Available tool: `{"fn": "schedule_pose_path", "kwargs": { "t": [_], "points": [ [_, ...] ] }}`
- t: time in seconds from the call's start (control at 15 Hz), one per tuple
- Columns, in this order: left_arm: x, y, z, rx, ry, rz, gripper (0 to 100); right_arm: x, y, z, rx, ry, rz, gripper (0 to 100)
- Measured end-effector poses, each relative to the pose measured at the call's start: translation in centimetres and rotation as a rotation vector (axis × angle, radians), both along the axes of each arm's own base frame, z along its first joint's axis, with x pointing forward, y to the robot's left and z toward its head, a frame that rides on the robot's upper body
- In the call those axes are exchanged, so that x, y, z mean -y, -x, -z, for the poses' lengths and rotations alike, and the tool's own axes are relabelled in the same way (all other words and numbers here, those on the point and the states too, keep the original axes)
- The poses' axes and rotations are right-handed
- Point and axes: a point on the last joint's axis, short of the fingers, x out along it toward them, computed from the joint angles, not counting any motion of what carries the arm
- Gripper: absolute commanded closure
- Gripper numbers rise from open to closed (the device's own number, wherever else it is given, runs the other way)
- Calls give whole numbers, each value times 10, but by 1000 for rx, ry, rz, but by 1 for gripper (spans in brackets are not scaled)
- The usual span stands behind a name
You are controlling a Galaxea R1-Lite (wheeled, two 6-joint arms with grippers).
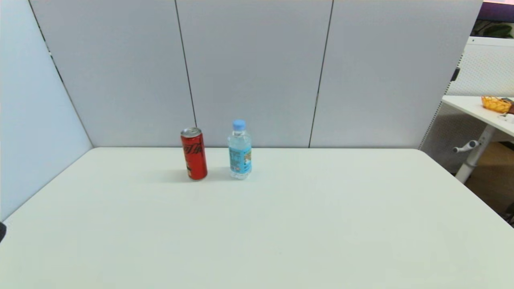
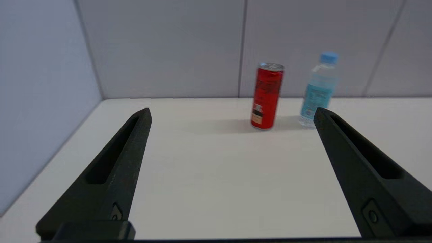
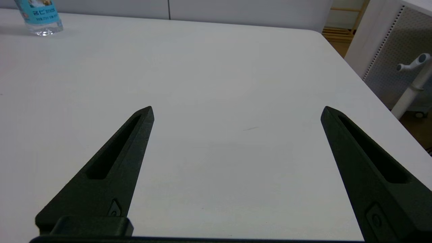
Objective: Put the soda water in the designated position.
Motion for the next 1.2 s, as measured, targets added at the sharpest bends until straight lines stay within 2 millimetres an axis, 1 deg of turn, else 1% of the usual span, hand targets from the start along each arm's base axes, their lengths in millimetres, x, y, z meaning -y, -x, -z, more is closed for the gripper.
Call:
{"fn": "schedule_pose_path", "kwargs": {
  "t": [0.13,0.27,0.4,0.53,0.73,0.8,0.87,1.2],
  "points": [
    [0,6,11,12,2,-46,0,0,0,0,0,0,0,0],
    [0,12,27,12,-2,-64,0,0,0,0,0,0,-1,0],
    [0,15,51,-10,-6,-65,0,0,0,0,0,0,0,0],
    [0,19,70,-24,-7,-65,0,0,0,0,0,0,0,0],
    [-1,26,99,-135,-14,-70,0,0,0,0,0,0,0,0],
    [-1,28,105,-166,-17,-70,0,0,0,0,0,0,0,0],
    [-1,29,107,-164,-17,-70,0,0,0,0,0,0,0,0],
    [-1,30,108,-150,9,-78,0,0,0,0,0,0,0,0]
  ]
}}
